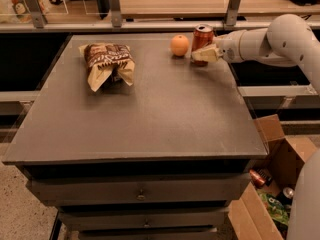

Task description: Move coke can near orange

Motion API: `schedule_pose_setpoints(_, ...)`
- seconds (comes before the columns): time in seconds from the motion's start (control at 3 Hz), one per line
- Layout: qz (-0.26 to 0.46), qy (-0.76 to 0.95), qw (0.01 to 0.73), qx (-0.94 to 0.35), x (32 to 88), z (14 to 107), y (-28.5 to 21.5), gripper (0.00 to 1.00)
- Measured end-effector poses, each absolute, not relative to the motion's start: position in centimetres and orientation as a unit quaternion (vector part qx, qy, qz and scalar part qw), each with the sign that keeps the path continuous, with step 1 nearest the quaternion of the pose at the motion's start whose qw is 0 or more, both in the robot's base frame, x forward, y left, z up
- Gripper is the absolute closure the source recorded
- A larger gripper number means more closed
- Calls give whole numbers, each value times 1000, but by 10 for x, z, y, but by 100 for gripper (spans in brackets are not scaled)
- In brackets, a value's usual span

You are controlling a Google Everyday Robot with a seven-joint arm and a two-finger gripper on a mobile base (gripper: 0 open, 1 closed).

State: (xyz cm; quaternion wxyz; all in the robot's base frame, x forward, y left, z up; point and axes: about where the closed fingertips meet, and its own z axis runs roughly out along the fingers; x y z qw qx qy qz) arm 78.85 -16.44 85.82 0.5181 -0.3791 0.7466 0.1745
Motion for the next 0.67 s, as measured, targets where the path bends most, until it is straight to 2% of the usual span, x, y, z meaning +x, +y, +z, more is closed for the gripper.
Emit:
schedule_pose_setpoints(0.33,183,743,518,-381,785,861,-163,0)
schedule_pose_setpoints(0.67,191,737,513,-397,779,870,-160,0)
